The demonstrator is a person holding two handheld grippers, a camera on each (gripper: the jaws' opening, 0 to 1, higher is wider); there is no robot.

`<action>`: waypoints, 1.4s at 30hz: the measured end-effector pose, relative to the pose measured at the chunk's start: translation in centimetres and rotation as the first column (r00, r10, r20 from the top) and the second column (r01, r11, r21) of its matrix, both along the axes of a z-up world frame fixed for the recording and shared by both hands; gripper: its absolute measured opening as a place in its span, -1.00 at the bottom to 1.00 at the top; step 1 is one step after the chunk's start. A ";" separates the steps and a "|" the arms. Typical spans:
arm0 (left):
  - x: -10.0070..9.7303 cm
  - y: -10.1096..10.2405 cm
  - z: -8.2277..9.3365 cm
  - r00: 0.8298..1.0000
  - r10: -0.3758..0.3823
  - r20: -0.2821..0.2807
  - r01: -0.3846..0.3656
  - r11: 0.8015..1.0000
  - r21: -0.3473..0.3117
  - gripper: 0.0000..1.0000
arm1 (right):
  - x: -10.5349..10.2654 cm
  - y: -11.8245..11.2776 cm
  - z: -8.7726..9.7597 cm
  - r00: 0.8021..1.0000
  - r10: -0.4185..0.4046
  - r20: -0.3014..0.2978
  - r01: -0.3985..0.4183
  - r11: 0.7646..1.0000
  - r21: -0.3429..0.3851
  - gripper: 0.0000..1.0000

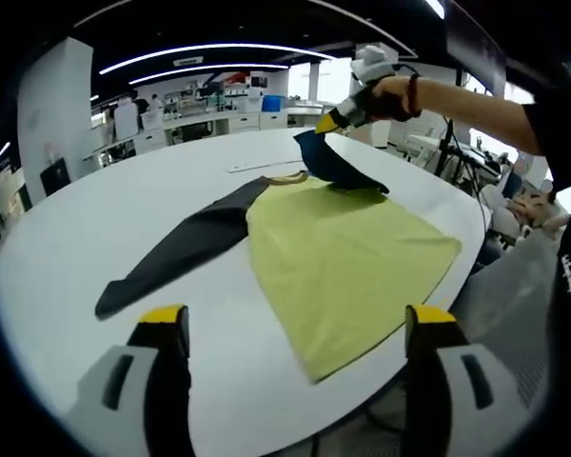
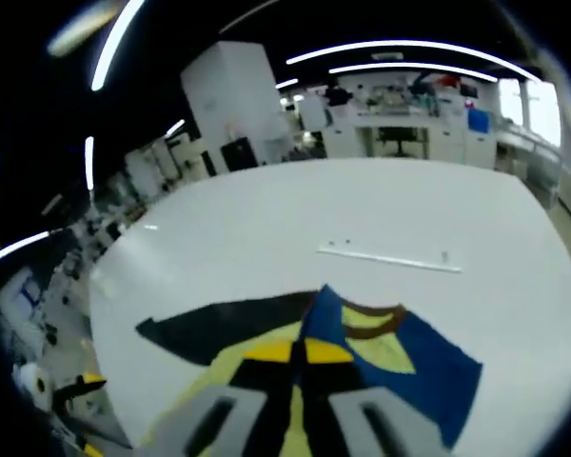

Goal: Fold the garment on the visible template until the final outline fits inside the template.

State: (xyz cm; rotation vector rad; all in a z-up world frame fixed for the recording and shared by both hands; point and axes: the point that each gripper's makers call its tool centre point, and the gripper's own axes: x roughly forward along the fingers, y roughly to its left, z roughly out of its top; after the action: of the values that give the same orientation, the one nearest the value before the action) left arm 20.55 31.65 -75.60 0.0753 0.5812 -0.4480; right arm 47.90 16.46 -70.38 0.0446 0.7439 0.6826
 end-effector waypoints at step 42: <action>-0.4 0.9 -1.4 0.998 0.046 -0.038 -0.046 0.999 0.010 0.83 | -6.0 10.6 -3.5 0.953 0.299 0.041 -0.300 0.954 0.009 -1.00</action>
State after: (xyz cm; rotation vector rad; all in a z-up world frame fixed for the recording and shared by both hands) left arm 20.15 32.52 -77.01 0.0618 0.6212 -0.4027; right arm 41.93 27.03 -73.86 -0.0693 0.7148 0.9760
